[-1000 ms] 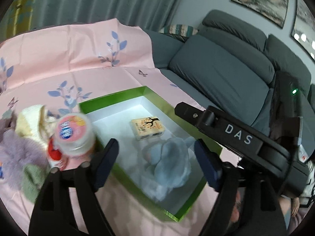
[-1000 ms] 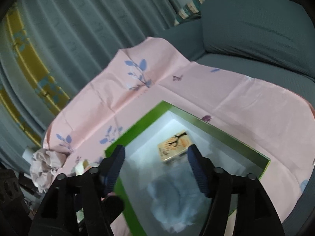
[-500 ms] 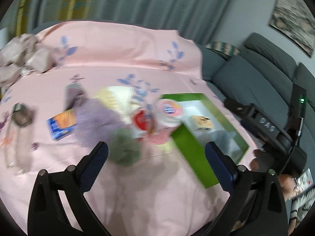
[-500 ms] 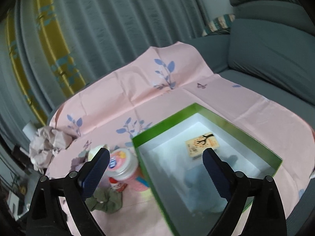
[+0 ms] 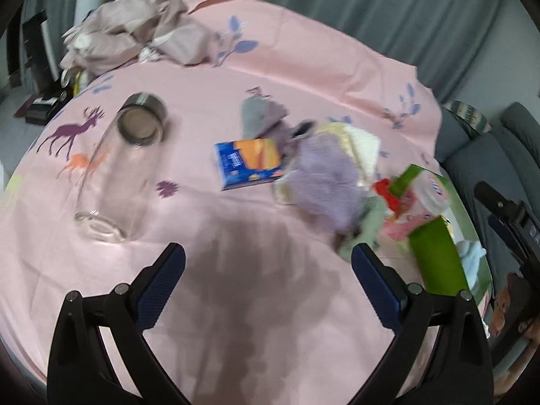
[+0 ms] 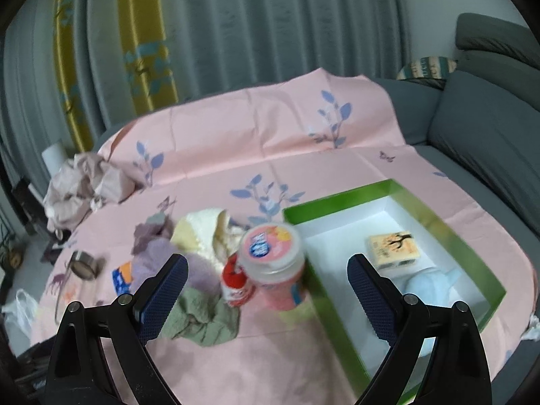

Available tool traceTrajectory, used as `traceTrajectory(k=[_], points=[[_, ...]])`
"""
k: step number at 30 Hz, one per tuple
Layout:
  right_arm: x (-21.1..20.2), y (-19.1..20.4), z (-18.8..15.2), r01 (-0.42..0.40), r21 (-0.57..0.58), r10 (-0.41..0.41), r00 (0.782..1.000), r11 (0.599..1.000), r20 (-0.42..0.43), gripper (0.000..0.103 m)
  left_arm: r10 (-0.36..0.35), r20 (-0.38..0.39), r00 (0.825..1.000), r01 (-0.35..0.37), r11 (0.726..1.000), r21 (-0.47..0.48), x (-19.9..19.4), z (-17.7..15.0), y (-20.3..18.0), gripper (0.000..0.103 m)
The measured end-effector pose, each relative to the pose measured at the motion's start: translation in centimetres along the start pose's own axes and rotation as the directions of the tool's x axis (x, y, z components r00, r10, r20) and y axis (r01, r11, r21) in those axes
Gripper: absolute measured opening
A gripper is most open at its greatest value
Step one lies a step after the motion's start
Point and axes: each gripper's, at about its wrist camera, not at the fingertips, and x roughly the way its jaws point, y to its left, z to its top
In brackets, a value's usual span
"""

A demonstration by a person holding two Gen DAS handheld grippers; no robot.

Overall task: Organize soft objects
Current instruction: 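Move the right gripper back to the pile of items, then grasp the green fuzzy cloth with the right gripper and lift it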

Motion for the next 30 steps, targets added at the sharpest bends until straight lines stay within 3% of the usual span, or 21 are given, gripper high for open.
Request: traceTrajectory(k=[4, 7, 11, 14, 16, 21, 22, 23, 24, 26, 30], points=[[0.7, 1.6, -0.6, -0.037, -0.018, 0.036, 0.999, 0.999, -0.031, 0.096, 0.082, 0.011, 0.997, -0.082, 0.996, -0.04, 0.2, 0.3, 1.7, 0.099], [1.1, 2.5, -0.9, -0.125, 0.007, 0.125, 0.99, 0.992, -0.061, 0.096, 0.133, -0.008, 0.991, -0.133, 0.988, -0.084, 0.6, 0.4, 3.1, 0.099], [1.9, 4.0, -1.5, -0.267, 0.042, 0.27, 0.956, 0.963, -0.11, 0.096, 0.157, -0.024, 0.987, -0.159, 0.98, -0.124, 0.6, 0.4, 4.1, 0.099], [3.3, 5.4, -2.4, -0.296, 0.042, 0.299, 0.943, 0.954, -0.147, 0.096, 0.161, -0.036, 0.986, -0.165, 0.978, -0.13, 0.7, 0.4, 4.4, 0.099], [4.8, 6.3, -3.2, -0.276, 0.031, 0.277, 0.942, 0.961, -0.19, 0.096, 0.161, -0.046, 0.986, -0.166, 0.977, -0.133, 0.8, 0.3, 4.5, 0.099], [8.8, 6.7, -5.4, -0.157, 0.027, 0.158, 0.942, 0.987, -0.295, 0.08, 0.169, -0.061, 0.984, -0.176, 0.975, -0.137, 1.0, 0.1, 4.8, 0.099], [9.3, 6.6, -5.5, -0.137, 0.031, 0.14, 0.941, 0.99, -0.307, 0.073, 0.172, -0.061, 0.983, -0.179, 0.974, -0.141, 1.0, 0.1, 4.9, 0.099], [9.8, 6.4, -5.8, -0.119, 0.032, 0.123, 0.936, 0.992, -0.331, 0.055, 0.173, -0.062, 0.983, -0.181, 0.973, -0.145, 0.9, 0.1, 5.1, 0.099], [10.1, 6.3, -6.0, -0.122, 0.033, 0.126, 0.928, 0.992, -0.35, 0.037, 0.174, -0.064, 0.983, -0.182, 0.972, -0.15, 0.9, 0.1, 5.3, 0.099], [9.9, 6.1, -6.1, -0.149, 0.039, 0.153, 0.917, 0.988, -0.368, 0.027, 0.175, -0.065, 0.982, -0.183, 0.97, -0.161, 0.8, 0.1, 5.5, 0.099], [8.3, 6.8, -6.0, -0.283, 0.062, 0.285, 0.88, 0.957, -0.38, 0.026, 0.178, -0.065, 0.982, -0.187, 0.966, -0.179, 0.7, 0.2, 6.0, 0.099]])
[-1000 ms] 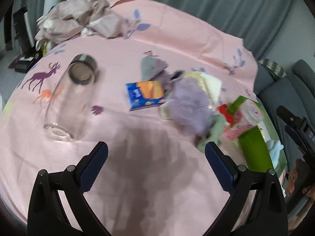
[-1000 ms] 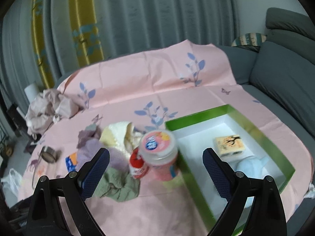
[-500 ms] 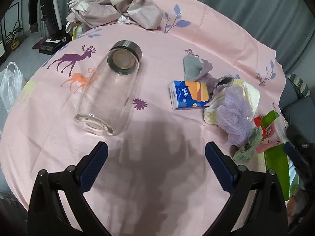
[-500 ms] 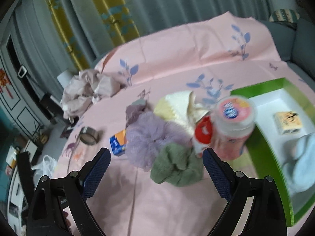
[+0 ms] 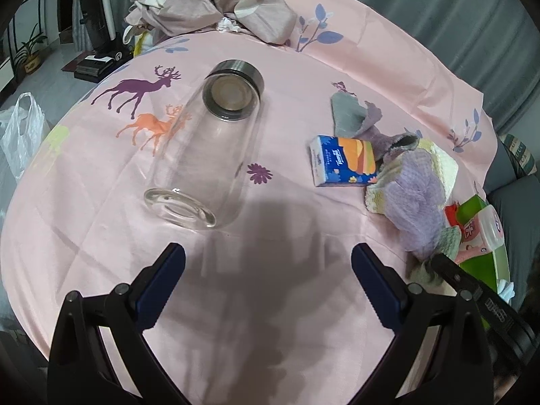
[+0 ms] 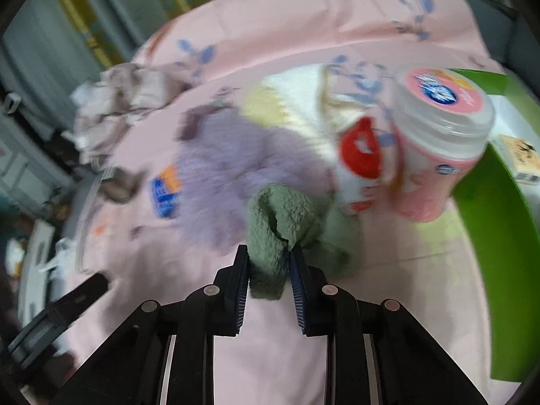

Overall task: Organize soft objects
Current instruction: 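Grasp the green fuzzy cloth with the right gripper and lift it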

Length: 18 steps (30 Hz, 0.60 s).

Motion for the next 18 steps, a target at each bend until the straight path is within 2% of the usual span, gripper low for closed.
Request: traceTrajectory(k=[2, 4, 6, 8, 9, 11, 13, 14, 16, 17, 18], points=[[-1.0, 1.3, -0.4, -0.099, -0.045, 0.099, 0.995, 0.994, -0.015, 0.026, -0.006, 0.003, 1.0, 0.006, 1.0, -0.021, -0.1, 0.2, 0.3, 0.099], [-1.5, 2.3, -0.8, -0.213, -0.063, 0.21, 0.977, 0.975, -0.039, 0.026, -0.026, 0.006, 1.0, 0.026, 0.998, -0.05, -0.2, 0.4, 0.7, 0.099], [-1.7, 3.1, -1.1, -0.347, -0.053, 0.343, 0.937, 0.936, -0.07, 0.026, -0.043, 0.01, 0.999, 0.044, 0.995, -0.085, -0.3, 0.6, 1.2, 0.099], [-1.6, 3.9, -1.5, -0.41, -0.049, 0.404, 0.909, 0.911, -0.102, 0.026, -0.045, 0.014, 0.999, 0.046, 0.992, -0.117, -0.4, 0.7, 1.7, 0.099], [-1.5, 4.4, -1.6, -0.402, -0.067, 0.394, 0.912, 0.913, -0.113, 0.026, -0.045, 0.01, 0.999, 0.046, 0.992, -0.121, -0.3, 0.7, 1.7, 0.099], [-1.3, 4.8, -1.6, -0.329, -0.107, 0.316, 0.941, 0.938, -0.121, 0.026, -0.053, 0.005, 0.999, 0.053, 0.992, -0.118, -0.3, 0.7, 1.5, 0.098], [-1.4, 4.5, -1.5, -0.215, -0.11, 0.204, 0.973, 0.97, -0.104, 0.026, -0.085, 0.007, 0.996, 0.085, 0.991, -0.103, -0.4, 0.6, 1.2, 0.097], [-1.6, 3.9, -1.2, -0.179, -0.095, 0.171, 0.981, 0.979, -0.089, 0.027, -0.1, 0.009, 0.995, 0.1, 0.991, -0.09, -0.4, 0.5, 0.8, 0.097], [-2.1, 2.1, -0.4, -0.15, -0.04, 0.148, 0.988, 0.988, -0.053, 0.04, -0.122, 0.006, 0.992, 0.122, 0.991, -0.055, -0.3, 0.2, -0.1, 0.096], [-2.3, 1.2, -0.2, -0.139, -0.009, 0.139, 0.99, 0.99, -0.038, 0.06, -0.136, -0.003, 0.991, 0.136, 0.99, -0.038, -0.2, -0.1, -0.5, 0.093], [-2.4, 0.3, 0.0, -0.13, 0.024, 0.13, 0.991, 0.991, -0.023, 0.075, -0.16, -0.022, 0.987, 0.16, 0.987, -0.017, 0.0, -0.4, -1.2, 0.088]])
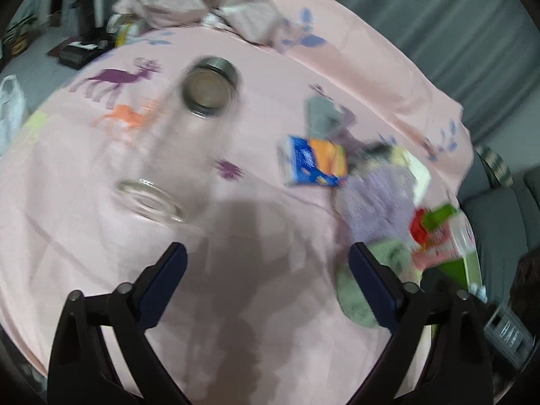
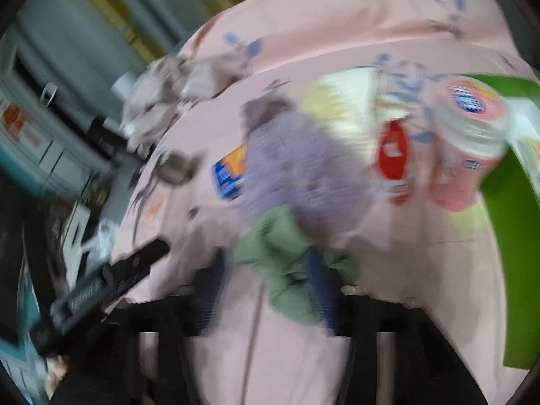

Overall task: Organize soft objects
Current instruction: 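Grasp the green fuzzy cloth with the right gripper and lift it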

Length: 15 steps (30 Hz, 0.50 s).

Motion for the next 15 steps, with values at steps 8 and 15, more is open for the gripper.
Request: traceTrajectory(k=[8, 15], points=[[1.2, -3.4, 0.2, -0.03, 0.139, 0.037, 0.998, 0.99, -0.049, 0.078, -0.137, -0.14, 0.981, 0.144, 0.989, 0.044, 3.9, -3.2, -3.3, 0.068], [4.1, -2.5, -0.7, 0.002, 0.104, 0.012, 0.991, 0.995, -0.13, 0.067, -0.174, -0.15, 0.973, 0.187, 0.979, 0.078, 5.6, -4.3, -4.7, 0.035]])
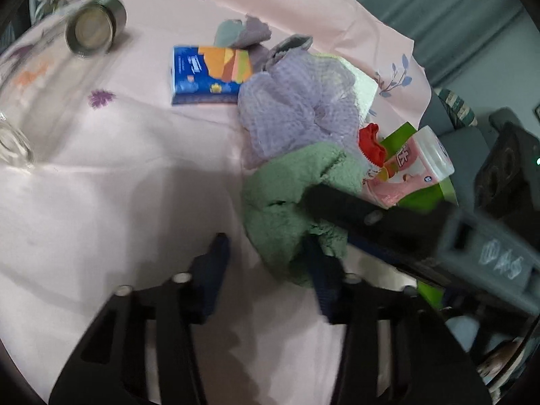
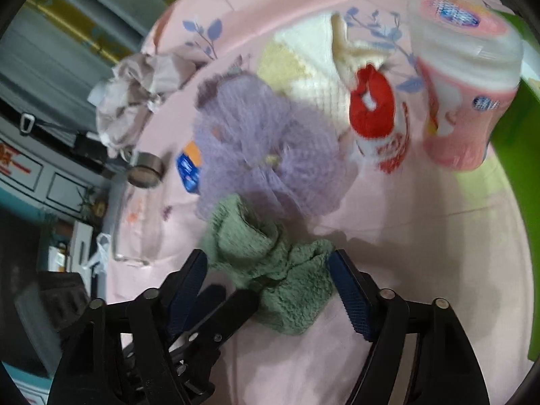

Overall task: Organize soft objects
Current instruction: 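Grasp the green fuzzy cloth with the right gripper and lift it, then carry the green cloth into the green-rimmed box and release it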

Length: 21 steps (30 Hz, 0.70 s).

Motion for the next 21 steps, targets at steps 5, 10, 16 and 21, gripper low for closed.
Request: traceTrajectory(k=[5, 10, 16, 21], points=[[1.4, 0.2, -0.1, 0.004, -0.025, -0.004, 1.0, 1.0, -0.027, 0.027, -0.029, 0.003, 1.0, 0.029, 0.999, -0.036, 0.3, 0.3, 0.6, 0.012], [0.8, 1.0, -0.4, -0.004, -0.082, 0.003, 1.0, 0.997, -0.019, 0.023, -0.072, 0.036, 0.997, 0.073, 0.997, -0.006, -1.2, 0.1, -0.3, 0.004], [-3.5, 2.7, -0.7, -0.023, -0.162, 0.043, 0.992, 0.986, 0.121, 0.023, -0.166, 0.164, 0.972, 0.149, 0.982, 0.114, -4.9, 0.0, -2.4, 0.003], [-7.0, 4.0, -1.1, -0.022, -0.215, 0.072, 0.971, 0.976, 0.229, 0.023, -0.228, 0.242, 0.943, 0.182, 0.963, 0.198, -7.4, 0.0, -4.4, 0.003]])
